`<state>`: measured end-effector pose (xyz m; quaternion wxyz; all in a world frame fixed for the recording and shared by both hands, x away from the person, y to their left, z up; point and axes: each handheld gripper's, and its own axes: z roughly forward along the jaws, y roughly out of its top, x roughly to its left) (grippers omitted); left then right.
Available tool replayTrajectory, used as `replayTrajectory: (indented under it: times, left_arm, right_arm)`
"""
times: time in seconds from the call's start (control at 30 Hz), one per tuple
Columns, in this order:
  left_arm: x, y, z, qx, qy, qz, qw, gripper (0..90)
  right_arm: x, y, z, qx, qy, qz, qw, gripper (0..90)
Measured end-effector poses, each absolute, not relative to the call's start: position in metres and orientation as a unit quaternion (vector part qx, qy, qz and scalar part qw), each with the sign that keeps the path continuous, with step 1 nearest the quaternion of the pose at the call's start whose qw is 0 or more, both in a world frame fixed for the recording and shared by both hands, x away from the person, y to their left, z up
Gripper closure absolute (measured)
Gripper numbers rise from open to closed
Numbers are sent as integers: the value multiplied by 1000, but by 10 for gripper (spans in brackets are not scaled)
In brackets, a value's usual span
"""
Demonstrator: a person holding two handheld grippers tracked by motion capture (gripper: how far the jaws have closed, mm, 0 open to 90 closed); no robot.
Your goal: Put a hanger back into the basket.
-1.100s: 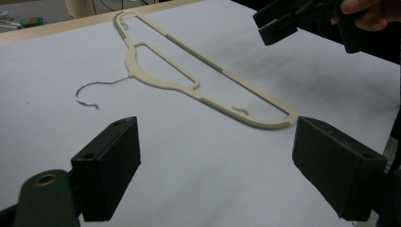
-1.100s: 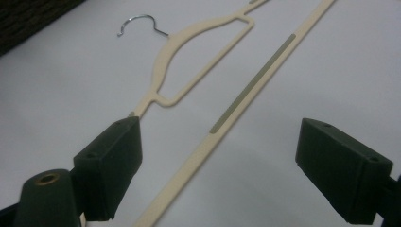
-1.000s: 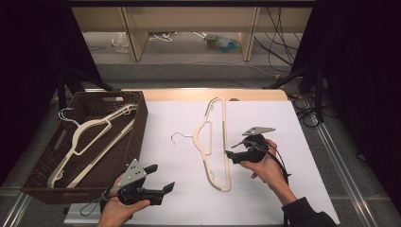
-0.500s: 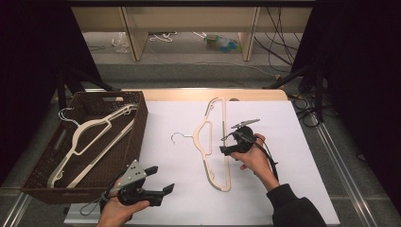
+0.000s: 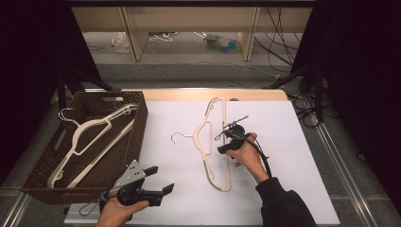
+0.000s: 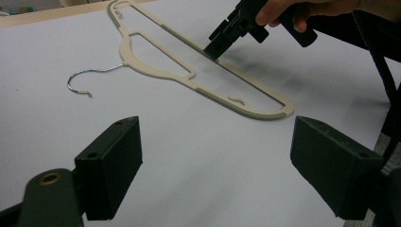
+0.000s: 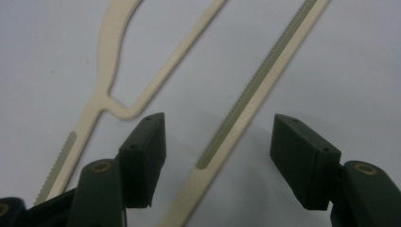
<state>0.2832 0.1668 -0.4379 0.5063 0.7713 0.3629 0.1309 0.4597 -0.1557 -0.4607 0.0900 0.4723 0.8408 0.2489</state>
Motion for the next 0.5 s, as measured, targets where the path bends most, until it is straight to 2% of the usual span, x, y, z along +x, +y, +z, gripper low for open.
replayTrajectory:
  times: [0.13,0.27,0.43,0.5]
  left_arm:
    - [284,168,-438,770,364,130,507,179]
    - [284,168,-438,768,367,131,508,180]
    - [284,168,-439,767,370,131,507,181]
    - [284,168,-438,769,367,132,506,182]
  right_arm:
    - [462,-153,-464,482,840,235,80,416]
    - [466,-152,-467,468,850,222,92,450]
    - [468,-153,-466,461,857,207,103,551]
    - [470,-153,-466,457,860,204,100,566]
